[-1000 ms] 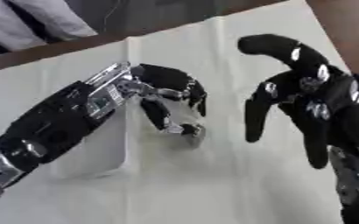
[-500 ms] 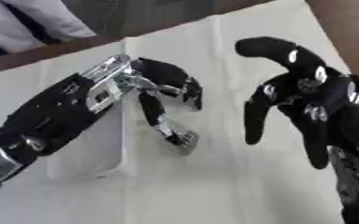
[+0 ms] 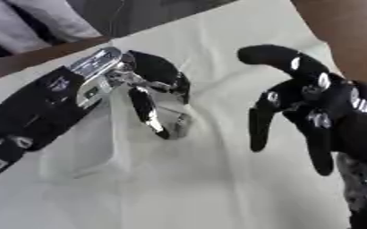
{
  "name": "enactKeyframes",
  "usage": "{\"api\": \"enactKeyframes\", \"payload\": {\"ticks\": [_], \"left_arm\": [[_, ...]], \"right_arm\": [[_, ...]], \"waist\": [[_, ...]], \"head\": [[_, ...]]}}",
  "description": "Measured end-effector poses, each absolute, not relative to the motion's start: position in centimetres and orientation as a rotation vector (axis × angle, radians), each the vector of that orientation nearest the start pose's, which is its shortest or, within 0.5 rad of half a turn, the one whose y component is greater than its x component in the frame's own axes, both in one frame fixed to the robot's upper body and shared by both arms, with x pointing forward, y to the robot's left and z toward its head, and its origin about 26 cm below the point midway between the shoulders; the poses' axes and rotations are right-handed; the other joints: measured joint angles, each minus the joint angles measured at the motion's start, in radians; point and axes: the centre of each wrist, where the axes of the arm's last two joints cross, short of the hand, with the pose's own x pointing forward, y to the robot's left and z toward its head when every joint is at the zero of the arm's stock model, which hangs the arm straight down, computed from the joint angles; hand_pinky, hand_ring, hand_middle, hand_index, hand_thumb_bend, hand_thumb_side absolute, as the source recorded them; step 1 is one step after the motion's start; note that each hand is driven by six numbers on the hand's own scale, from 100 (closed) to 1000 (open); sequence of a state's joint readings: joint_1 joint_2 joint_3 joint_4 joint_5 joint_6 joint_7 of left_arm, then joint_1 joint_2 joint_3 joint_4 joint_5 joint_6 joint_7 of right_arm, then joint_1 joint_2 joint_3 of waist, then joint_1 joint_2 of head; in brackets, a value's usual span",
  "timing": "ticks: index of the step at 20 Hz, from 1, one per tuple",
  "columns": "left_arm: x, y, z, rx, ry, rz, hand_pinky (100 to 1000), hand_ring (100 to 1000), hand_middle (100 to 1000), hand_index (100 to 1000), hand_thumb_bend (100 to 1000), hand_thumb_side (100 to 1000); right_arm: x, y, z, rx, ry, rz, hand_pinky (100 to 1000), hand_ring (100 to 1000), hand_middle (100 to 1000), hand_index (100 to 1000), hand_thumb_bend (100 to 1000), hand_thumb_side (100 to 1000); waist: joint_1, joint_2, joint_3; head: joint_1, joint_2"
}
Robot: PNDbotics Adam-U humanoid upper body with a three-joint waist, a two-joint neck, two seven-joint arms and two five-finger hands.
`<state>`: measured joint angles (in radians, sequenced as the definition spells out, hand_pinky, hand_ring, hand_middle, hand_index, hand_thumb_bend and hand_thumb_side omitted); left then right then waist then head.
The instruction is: Pick up objects on the table and place them in the box.
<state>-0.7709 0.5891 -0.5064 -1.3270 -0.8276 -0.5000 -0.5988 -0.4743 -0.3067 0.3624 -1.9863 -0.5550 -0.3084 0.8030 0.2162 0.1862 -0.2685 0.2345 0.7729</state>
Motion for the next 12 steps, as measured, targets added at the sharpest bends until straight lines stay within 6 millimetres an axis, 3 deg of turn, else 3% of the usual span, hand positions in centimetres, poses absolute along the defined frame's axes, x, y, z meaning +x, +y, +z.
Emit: {"api": "enactKeyframes", "payload": {"ticks": [6, 7, 8, 9, 12], "left_arm": [[41.1, 23.4, 18.2, -0.79, 1.704, 2.973, 555, 615, 679, 778, 513, 804], [40.9, 23.4, 18.1, -0.777, 1.715, 2.971, 491, 566, 627, 721, 410, 733], [40.8, 23.3, 18.1, -0.768, 1.731, 2.966, 497, 571, 631, 726, 419, 745], [40.6, 23.3, 18.2, -0.764, 1.748, 2.958, 440, 528, 591, 679, 338, 657], [40.0, 23.3, 17.8, -0.752, 1.782, 2.943, 413, 511, 570, 663, 283, 642]], "right_arm": [[29.6, -15.4, 21.1, -1.44, 2.625, -1.558, 383, 490, 970, 252, 100, 883], [29.6, -15.4, 21.1, -1.441, 2.625, -1.558, 383, 489, 971, 248, 100, 883], [29.6, -15.4, 21.1, -1.44, 2.625, -1.558, 383, 489, 971, 249, 100, 883], [29.6, -15.4, 21.1, -1.44, 2.625, -1.558, 383, 488, 971, 241, 100, 884], [29.6, -15.3, 21.1, -1.439, 2.624, -1.558, 382, 487, 973, 232, 100, 883]], "waist": [[0.0, 0.0, 0.002], [0.0, 0.001, 0.002], [0.0, 0.003, 0.001], [0.0, 0.007, -0.001], [-0.001, 0.016, -0.008]], "head": [[-0.005, 0.0], [-0.005, 0.0], [-0.005, 0.0], [-0.005, 0.0], [-0.005, 0.0]]}}
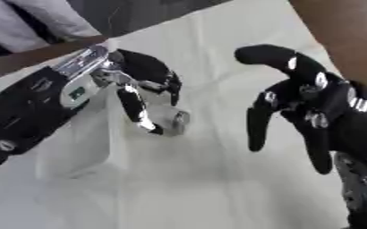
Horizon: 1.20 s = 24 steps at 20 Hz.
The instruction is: Pick up objects on the table and place them in the box.
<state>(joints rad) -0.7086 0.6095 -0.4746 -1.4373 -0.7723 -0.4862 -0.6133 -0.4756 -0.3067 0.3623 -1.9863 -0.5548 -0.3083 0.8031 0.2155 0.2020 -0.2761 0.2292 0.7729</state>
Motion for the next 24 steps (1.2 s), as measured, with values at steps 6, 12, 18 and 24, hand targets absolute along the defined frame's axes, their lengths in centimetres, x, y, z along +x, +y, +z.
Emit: {"api": "enactKeyframes", "payload": {"ticks": [6, 12, 18, 24], "left_arm": [[39.5, 22.8, 16.1, -0.709, 1.824, 2.924, 389, 498, 551, 654, 269, 652], [39.4, 22.3, 15.9, -0.748, 1.803, 2.883, 406, 502, 562, 658, 374, 645], [39.2, 22.3, 15.5, -0.806, 1.714, 2.863, 406, 502, 562, 655, 387, 663], [39.2, 22.4, 15.3, -0.784, 1.727, 2.82, 100, 110, 167, 261, 100, 113]], "right_arm": [[29.6, -15.3, 21.4, -1.432, 2.616, -1.561, 383, 485, 974, 218, 100, 883], [29.7, -15.1, 21.8, -1.422, 2.605, -1.564, 383, 484, 973, 210, 100, 885], [29.7, -15.0, 22.1, -1.41, 2.594, -1.571, 384, 483, 973, 209, 100, 885], [29.7, -15.0, 22.1, -1.41, 2.594, -1.571, 385, 483, 972, 212, 100, 886]], "waist": [[0.0, 0.014, 0.0], [0.0, 0.026, -0.002], [0.0, 0.031, -0.005], [0.0, 0.031, 0.001]], "head": [[0.0, 0.0], [0.0, 0.0], [0.0, 0.0], [0.0, 0.0]]}}
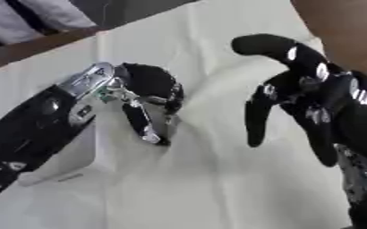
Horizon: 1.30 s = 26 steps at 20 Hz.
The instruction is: Pick up objects on the table and place them in the box.
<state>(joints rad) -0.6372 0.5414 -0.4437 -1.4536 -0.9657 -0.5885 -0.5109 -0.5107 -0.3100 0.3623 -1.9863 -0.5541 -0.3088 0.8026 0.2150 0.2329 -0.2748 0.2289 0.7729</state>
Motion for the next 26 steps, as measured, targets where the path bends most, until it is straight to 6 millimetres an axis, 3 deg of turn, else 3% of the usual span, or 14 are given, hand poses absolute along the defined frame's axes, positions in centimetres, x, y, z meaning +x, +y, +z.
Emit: {"api": "enactKeyframes", "payload": {"ticks": [2, 8, 16, 21, 26], "left_arm": [[39.0, 22.5, 15.4, -0.765, 1.746, 2.775, 100, 100, 100, 203, 100, 100], [38.9, 22.8, 15.3, -0.759, 1.859, 2.626, 100, 100, 100, 202, 100, 100], [38.9, 23.3, 15.1, -0.814, 1.906, 2.552, 100, 100, 100, 205, 137, 100], [38.6, 24.8, 16.7, -0.927, 1.972, 2.461, 100, 100, 100, 201, 179, 100], [37.0, 26.2, 20.1, -1.111, 2.064, 2.252, 100, 100, 100, 195, 277, 100]], "right_arm": [[29.7, -15.0, 22.1, -1.41, 2.594, -1.571, 386, 483, 971, 214, 100, 886], [29.7, -15.0, 22.1, -1.411, 2.593, -1.573, 386, 483, 968, 218, 100, 887], [29.7, -15.1, 21.8, -1.421, 2.599, -1.575, 386, 483, 964, 229, 100, 887], [29.7, -15.3, 21.6, -1.423, 2.611, -1.569, 386, 482, 962, 234, 100, 887], [29.7, -15.3, 21.5, -1.427, 2.618, -1.556, 386, 482, 959, 242, 100, 886]], "waist": [[0.0, 0.0, 0.0], [0.0, 0.0, 0.0], [-0.002, -0.011, 0.01], [-0.008, -0.015, 0.021], [-0.012, -0.021, 0.036]], "head": [[0.0, 0.0], [0.0, 0.0], [-0.001, 0.0], [-0.008, 0.0], [-0.011, 0.0]]}}
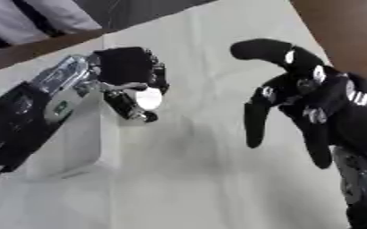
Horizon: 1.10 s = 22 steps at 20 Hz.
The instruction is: Pick up objects on the table and place them in the box.
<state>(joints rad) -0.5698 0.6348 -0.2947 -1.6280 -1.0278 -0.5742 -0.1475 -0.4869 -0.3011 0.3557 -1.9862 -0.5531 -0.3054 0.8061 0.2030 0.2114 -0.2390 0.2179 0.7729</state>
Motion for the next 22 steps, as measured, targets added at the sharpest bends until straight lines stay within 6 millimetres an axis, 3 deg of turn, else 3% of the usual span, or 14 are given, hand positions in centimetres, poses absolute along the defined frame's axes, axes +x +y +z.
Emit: {"api": "enactKeyframes", "payload": {"ticks": [7, 16, 22], "left_arm": [[33.9, 28.0, 23.0, -1.328, 2.156, 2.003, 100, 100, 103, 194, 286, 100], [31.6, 30.8, 23.4, -1.543, 2.301, 1.859, 100, 100, 104, 196, 208, 100], [30.2, 32.7, 23.3, -1.698, 2.352, 1.798, 100, 100, 105, 197, 226, 100]], "right_arm": [[29.7, -15.4, 21.5, -1.413, 2.632, -1.55, 386, 482, 959, 237, 100, 886], [29.8, -15.7, 21.2, -1.404, 2.654, -1.538, 386, 482, 956, 238, 100, 887], [29.9, -15.7, 21.2, -1.397, 2.668, -1.523, 387, 483, 954, 240, 100, 884]], "waist": [[-0.01, -0.001, 0.017], [-0.027, -0.007, 0.05], [-0.04, -0.009, 0.075]], "head": [[-0.008, 0.0], [-0.017, 0.0], [-0.025, 0.0]]}}
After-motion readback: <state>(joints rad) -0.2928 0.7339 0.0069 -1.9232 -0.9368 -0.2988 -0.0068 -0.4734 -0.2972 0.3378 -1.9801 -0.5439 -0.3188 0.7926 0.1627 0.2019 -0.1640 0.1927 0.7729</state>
